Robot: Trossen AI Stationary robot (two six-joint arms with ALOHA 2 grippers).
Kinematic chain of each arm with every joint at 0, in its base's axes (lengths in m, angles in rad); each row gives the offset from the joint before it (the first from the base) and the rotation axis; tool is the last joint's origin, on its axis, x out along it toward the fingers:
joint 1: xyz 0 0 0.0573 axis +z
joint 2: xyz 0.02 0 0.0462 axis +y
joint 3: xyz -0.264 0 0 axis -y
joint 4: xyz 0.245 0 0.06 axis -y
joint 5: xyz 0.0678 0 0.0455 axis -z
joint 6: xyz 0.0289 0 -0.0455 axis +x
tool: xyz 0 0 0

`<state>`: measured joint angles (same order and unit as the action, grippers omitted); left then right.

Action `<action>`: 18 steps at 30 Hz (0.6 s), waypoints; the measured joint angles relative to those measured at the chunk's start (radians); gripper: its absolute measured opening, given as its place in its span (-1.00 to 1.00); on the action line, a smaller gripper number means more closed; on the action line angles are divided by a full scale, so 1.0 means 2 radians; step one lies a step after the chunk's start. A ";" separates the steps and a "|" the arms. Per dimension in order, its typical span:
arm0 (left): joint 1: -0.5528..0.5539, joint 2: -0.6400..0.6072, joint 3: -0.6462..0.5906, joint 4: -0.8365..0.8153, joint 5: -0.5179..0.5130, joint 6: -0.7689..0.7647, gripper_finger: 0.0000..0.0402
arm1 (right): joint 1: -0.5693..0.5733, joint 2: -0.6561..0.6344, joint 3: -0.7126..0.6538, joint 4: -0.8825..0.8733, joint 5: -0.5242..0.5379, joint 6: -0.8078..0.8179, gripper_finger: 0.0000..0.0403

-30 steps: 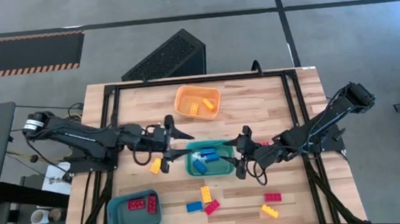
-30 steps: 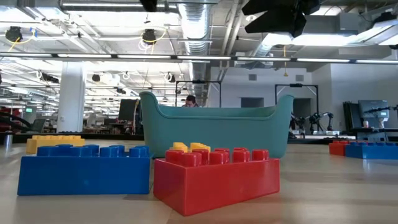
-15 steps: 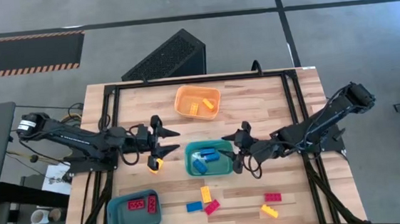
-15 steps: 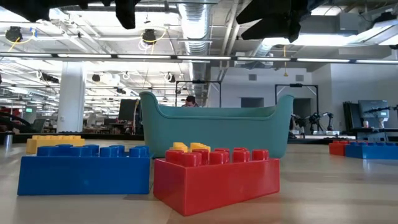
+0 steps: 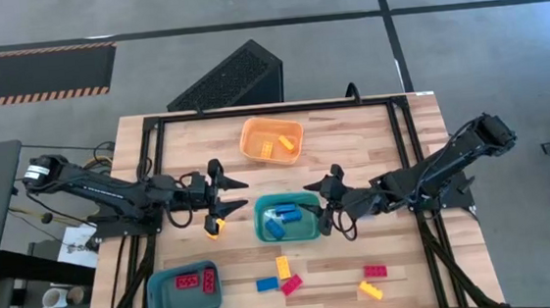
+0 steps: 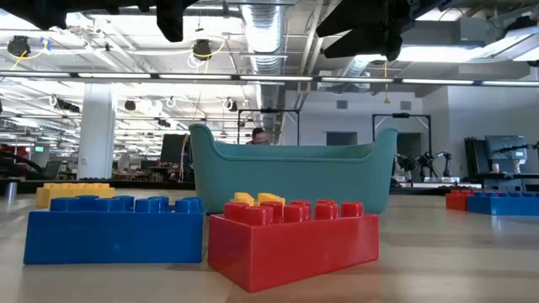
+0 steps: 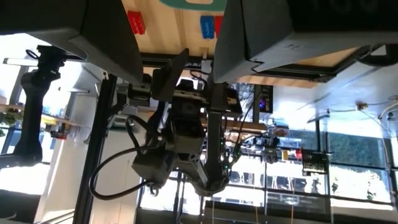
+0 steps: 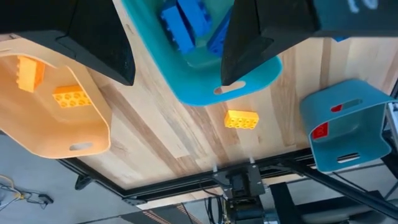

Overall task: Sort & place blocks by color
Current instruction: Put the red game piece into the blue bin

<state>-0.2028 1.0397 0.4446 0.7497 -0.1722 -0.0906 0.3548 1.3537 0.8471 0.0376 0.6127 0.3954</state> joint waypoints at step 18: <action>0.000 0.000 0.000 -0.003 0.000 0.000 -0.08 | -0.002 0.000 0.000 0.000 -0.006 -0.002 0.29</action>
<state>-0.2028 1.0397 0.4446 0.7445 -0.1722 -0.0914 0.3504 1.3537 0.8471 0.0376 0.6003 0.3923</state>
